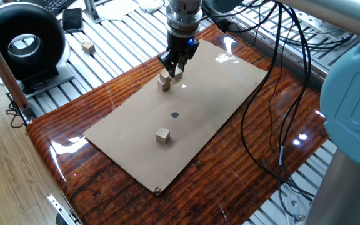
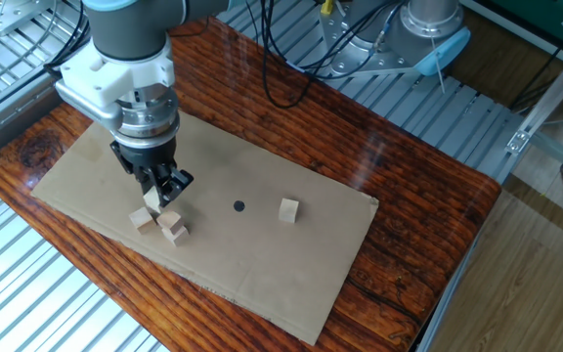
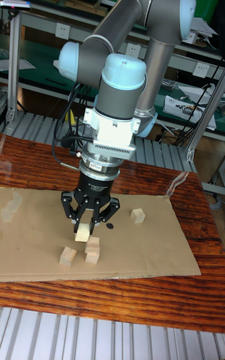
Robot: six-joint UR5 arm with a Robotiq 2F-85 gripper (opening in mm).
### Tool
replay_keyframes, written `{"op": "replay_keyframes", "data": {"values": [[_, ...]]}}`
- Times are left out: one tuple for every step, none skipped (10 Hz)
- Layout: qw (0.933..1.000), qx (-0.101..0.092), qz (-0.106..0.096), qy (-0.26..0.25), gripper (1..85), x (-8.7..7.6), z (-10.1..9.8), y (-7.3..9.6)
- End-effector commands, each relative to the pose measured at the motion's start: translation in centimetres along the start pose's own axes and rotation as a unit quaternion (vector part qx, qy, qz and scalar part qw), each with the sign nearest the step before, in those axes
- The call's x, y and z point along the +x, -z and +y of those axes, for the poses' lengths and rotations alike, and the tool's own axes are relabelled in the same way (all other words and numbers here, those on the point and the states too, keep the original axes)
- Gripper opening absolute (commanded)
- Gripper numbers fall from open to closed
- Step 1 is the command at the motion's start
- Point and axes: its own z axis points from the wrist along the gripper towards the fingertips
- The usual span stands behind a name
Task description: Stack the blocks in a vertical line of five
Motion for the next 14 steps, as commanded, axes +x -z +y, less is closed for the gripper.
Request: {"op": "replay_keyframes", "data": {"values": [[1.0,-0.006,-0.003,-0.005,1.0,-0.2,0.4,-0.3],[0.9999,-0.007,-0.003,-0.006,1.0,-0.2,0.6,-0.3],[0.9999,-0.007,-0.003,-0.007,1.0,-0.2,0.6,-0.3],[0.9999,-0.007,-0.003,-0.007,1.0,-0.2,0.6,-0.3],[0.9999,-0.007,-0.002,-0.008,1.0,-0.2,0.6,-0.2],[1.0,-0.004,0.0,-0.007,1.0,0.0,0.4,-0.1],[1.0,0.003,0.003,0.0,1.0,0.2,-0.1,0.3],[1.0,0.007,0.004,0.003,1.0,0.3,-0.5,0.5],[1.0,0.007,0.006,0.002,1.0,0.5,-0.5,0.7],[1.0,0.005,0.006,0.002,1.0,0.5,-0.5,0.9],[1.0,-0.001,0.005,-0.003,1.0,0.5,-0.2,1.0],[0.9999,-0.008,0.0,-0.01,1.0,0.1,0.3,1.1],[0.9994,-0.023,-0.002,-0.026,1.0,-0.1,1.2,1.3],[0.999,-0.028,-0.005,-0.035,1.0,-0.4,1.7,1.5]]}}
